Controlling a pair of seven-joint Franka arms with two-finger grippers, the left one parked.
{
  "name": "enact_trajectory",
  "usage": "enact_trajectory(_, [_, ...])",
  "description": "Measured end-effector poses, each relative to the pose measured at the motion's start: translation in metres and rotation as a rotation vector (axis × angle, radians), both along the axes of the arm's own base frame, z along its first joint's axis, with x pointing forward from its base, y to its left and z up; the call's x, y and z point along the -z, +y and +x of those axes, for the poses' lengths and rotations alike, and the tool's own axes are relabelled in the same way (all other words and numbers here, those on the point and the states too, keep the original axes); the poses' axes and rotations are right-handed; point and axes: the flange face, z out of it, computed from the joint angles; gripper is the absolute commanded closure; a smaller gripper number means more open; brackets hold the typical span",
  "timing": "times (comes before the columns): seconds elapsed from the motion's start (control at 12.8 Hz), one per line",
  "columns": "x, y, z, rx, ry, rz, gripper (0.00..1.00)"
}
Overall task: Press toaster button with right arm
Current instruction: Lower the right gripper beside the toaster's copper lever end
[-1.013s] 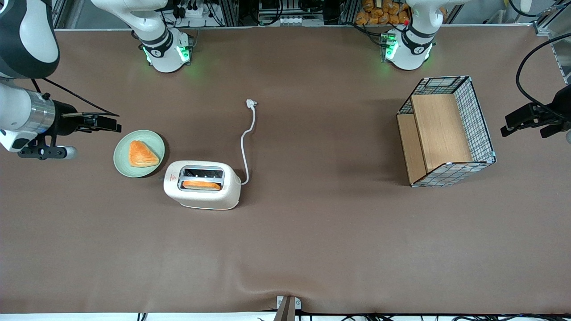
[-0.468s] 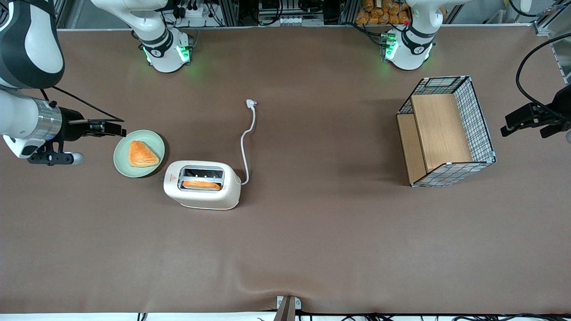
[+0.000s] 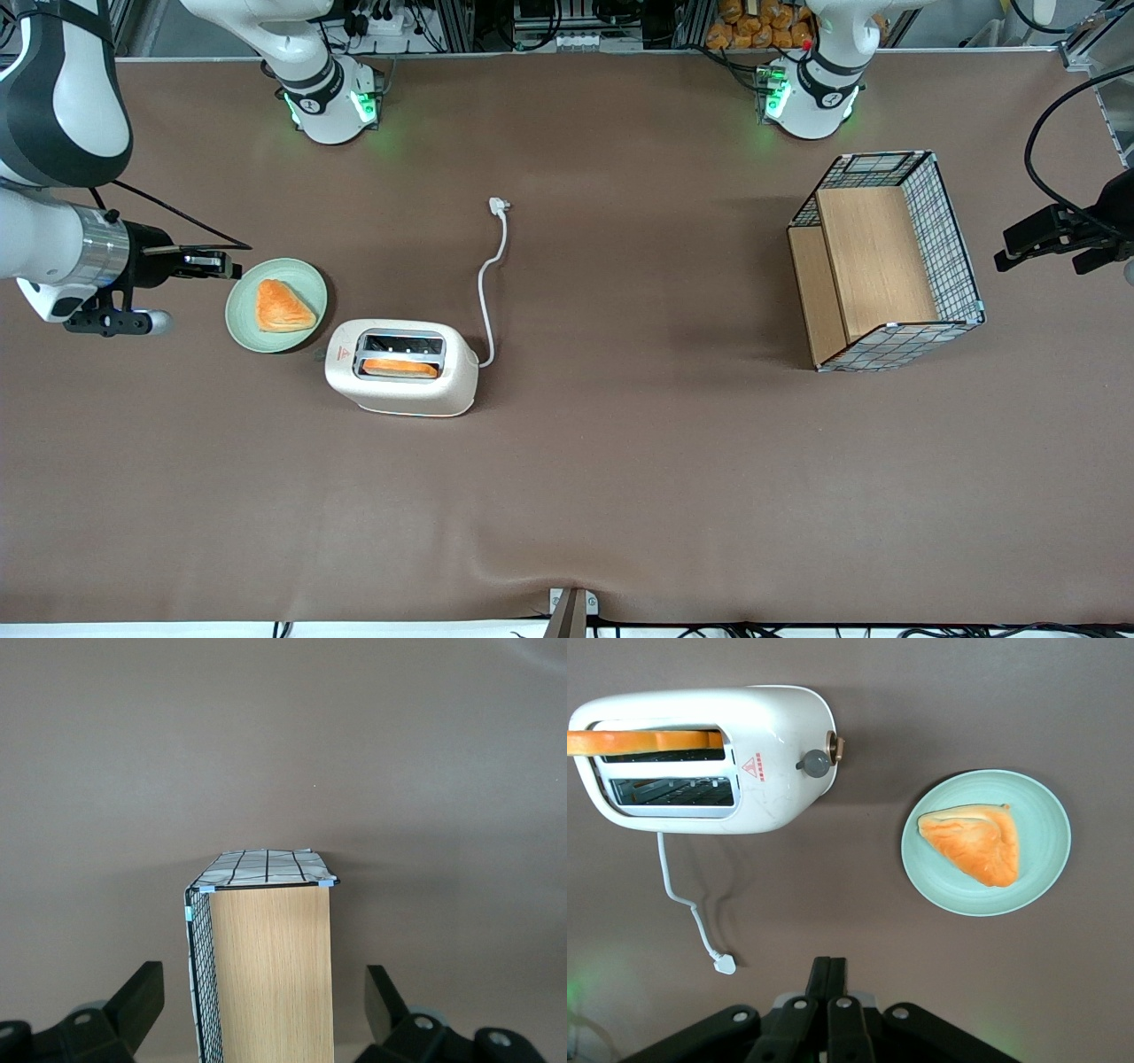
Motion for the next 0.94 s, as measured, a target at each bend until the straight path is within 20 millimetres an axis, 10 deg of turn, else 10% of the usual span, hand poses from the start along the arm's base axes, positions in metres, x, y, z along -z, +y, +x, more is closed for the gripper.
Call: enact_trajectory(0.94, [0.025, 0.001, 0.01, 0.011, 0.016, 0.009, 1.0])
